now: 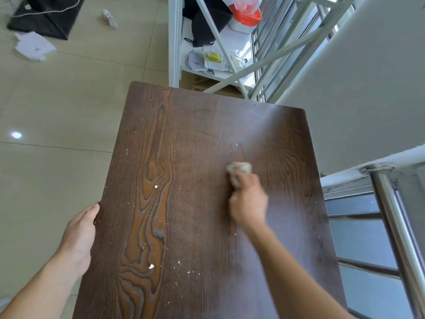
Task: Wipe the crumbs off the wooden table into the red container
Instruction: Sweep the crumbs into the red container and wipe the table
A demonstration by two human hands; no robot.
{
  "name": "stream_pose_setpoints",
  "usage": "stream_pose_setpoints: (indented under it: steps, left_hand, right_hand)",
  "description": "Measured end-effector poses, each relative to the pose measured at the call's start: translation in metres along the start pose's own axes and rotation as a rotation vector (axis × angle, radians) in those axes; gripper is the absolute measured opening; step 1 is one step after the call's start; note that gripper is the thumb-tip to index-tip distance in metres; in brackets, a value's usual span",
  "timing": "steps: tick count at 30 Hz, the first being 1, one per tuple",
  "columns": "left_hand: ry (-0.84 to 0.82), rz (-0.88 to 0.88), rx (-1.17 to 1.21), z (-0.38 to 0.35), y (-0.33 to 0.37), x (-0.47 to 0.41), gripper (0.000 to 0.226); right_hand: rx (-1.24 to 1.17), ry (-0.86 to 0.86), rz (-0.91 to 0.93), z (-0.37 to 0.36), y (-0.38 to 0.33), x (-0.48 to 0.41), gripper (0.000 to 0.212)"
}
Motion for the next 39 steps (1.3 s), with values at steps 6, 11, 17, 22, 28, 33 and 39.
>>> stream_pose_setpoints:
  steps: [6, 11, 17, 22, 28, 33, 39]
  left_hand:
    - [0.025, 0.033, -0.010, 0.003, -0.001, 0.000, 0.061]
    - [-0.018, 0.048, -0.007, 0.000, -0.001, 0.000, 0.070]
    - [-0.089, 0.075, -0.039, -0.002, 0.003, 0.007, 0.054]
    - [-0.200, 0.078, -0.022, -0.004, 0.007, 0.024, 0.045]
    - [-0.284, 0.074, -0.022, 0.001, 0.008, 0.030, 0.035]
    - [-0.327, 0.020, -0.095, 0.011, 0.008, 0.033, 0.036]
    - [-0.376, 0.028, -0.080, 0.024, 0.008, 0.043, 0.035]
  right_hand:
    - [-0.285, -0.344, 0.223, -0.031, -0.106, 0.020, 0.051]
    - [-0.297, -0.012, 0.157, 0.074, 0.026, -0.021, 0.068]
    - [0.241, -0.108, -0.380, 0.112, 0.210, 0.006, 0.070]
    - [0.099, -0.022, -0.365, 0.045, 0.109, 0.047, 0.064]
    - [-0.163, -0.119, -0.149, -0.031, -0.081, 0.076, 0.048]
    - [-0.433, -0.263, -0.072, -0.011, -0.112, 0.081, 0.063]
    - [0.067, -0.058, -0.283, 0.074, 0.026, 0.133, 0.065]
Point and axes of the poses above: each hand's wrist, its own x-axis away from the middle knuckle, its own z-axis out of the back of the hand, y = z × x, the point moved 5 cm from there along -x, towards the middle knuckle, and after that the axes turned 13 degrees about y, right-handed, at the moved point
